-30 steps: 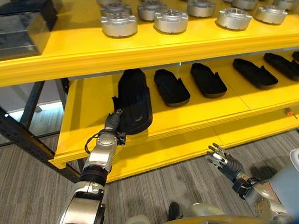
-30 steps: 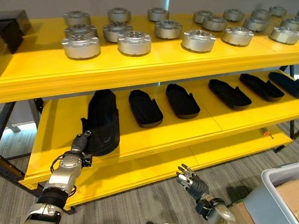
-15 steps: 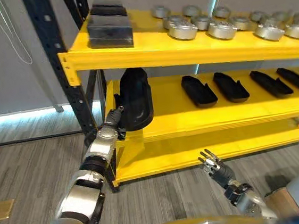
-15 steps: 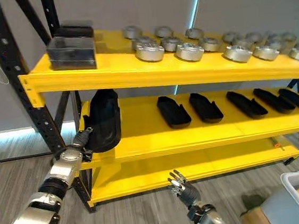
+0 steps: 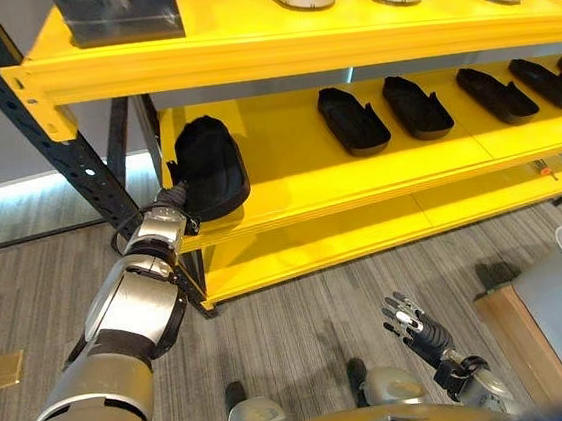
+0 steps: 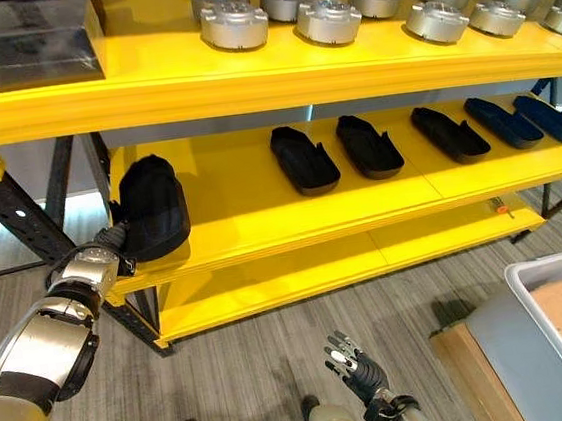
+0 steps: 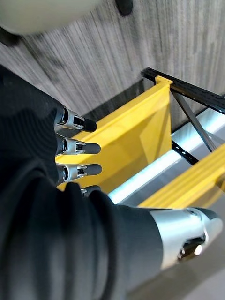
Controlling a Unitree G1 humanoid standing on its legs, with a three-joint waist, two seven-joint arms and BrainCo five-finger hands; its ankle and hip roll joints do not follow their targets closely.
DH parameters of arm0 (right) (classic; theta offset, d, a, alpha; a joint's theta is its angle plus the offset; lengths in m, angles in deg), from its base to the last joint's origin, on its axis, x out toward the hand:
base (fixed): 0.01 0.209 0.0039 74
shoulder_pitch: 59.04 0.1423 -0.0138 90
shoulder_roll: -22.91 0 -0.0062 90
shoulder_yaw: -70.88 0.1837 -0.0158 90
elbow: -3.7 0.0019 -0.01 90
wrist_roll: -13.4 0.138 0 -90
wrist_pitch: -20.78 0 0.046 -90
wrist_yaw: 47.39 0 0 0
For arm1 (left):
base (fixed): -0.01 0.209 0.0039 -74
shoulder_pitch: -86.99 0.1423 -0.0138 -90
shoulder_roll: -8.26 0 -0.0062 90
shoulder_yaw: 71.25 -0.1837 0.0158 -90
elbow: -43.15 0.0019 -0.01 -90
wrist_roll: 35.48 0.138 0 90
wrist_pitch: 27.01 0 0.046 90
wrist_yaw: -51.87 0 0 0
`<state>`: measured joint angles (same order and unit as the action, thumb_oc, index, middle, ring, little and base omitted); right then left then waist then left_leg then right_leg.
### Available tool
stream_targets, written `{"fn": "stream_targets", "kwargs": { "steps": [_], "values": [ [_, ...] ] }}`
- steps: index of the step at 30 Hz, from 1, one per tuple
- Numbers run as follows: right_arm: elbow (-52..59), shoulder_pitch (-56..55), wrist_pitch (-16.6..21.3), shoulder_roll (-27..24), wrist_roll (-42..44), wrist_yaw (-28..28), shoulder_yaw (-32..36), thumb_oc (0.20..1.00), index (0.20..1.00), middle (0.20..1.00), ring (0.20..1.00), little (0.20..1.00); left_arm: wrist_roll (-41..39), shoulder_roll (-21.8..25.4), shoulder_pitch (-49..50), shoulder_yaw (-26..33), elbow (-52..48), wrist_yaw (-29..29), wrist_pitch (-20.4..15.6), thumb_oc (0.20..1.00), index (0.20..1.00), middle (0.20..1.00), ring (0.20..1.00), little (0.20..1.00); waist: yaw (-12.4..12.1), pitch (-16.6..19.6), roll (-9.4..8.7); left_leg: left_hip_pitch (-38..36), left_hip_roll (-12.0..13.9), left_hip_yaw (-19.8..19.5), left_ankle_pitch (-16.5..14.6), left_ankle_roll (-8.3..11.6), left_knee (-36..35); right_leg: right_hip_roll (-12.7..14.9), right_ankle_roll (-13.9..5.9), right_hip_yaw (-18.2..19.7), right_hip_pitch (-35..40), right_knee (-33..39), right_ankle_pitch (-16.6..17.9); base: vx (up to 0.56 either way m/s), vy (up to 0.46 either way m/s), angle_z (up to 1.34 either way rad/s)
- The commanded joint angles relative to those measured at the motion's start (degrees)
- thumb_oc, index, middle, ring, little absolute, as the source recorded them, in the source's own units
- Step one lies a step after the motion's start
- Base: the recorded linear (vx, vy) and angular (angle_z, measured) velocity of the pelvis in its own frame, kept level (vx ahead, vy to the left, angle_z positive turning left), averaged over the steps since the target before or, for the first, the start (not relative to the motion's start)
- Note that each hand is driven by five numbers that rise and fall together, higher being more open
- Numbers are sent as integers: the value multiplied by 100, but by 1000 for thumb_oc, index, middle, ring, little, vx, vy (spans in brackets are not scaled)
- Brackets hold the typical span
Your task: Move parts from the plastic box to the shelf.
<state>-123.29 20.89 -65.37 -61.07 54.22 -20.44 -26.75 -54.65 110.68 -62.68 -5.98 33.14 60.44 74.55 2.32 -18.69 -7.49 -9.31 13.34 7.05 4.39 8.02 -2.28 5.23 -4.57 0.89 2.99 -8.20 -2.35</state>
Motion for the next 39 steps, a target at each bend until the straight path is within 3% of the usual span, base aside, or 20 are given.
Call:
{"fn": "stream_targets", "kwargs": {
  "steps": [1, 17, 24, 39],
  "values": [
    [481, 92, 216, 248, 25, 197, -95, 1000, 1000, 1000, 1000, 1000, -281, 618, -1137, 141, 124, -13, -487, 200, 200, 200, 200, 200, 39, -349, -284, -167, -177, -61, -12, -419, 301, 349, 369, -267, 38, 90, 782, 22, -37, -10],
    [475, -329, 313, 206, 53, 409, -138, 1000, 1000, 1000, 1000, 1000, -1082, 1252, -2072, 260, 1044, 118, -637, 200, 200, 200, 200, 200, 189, -525, -494, -437, -62, 75, -7, -354, 61, 142, 325, -192, -172, -17, 800, 46, -40, -6],
    [582, -431, 288, 198, 171, 477, -199, 1000, 1000, 1000, 1000, 1000, -1064, 1212, -2431, 28, 1295, 200, -673, 200, 200, 200, 200, 200, 349, -657, -585, -517, 33, 106, 21, -350, 45, 24, 297, -165, -427, -253, 820, 29, -48, -4],
    [757, -657, 298, -22, 374, 540, -259, 1000, 1000, 1000, 1000, 1000, -1324, 1195, -2820, 20, 1639, 219, -672, 200, 200, 200, 200, 200, 677, -801, -589, -796, 136, 226, 53, -377, -160, -141, 235, -118, -815, -575, 824, 12, -38, -8]
  ]
}}
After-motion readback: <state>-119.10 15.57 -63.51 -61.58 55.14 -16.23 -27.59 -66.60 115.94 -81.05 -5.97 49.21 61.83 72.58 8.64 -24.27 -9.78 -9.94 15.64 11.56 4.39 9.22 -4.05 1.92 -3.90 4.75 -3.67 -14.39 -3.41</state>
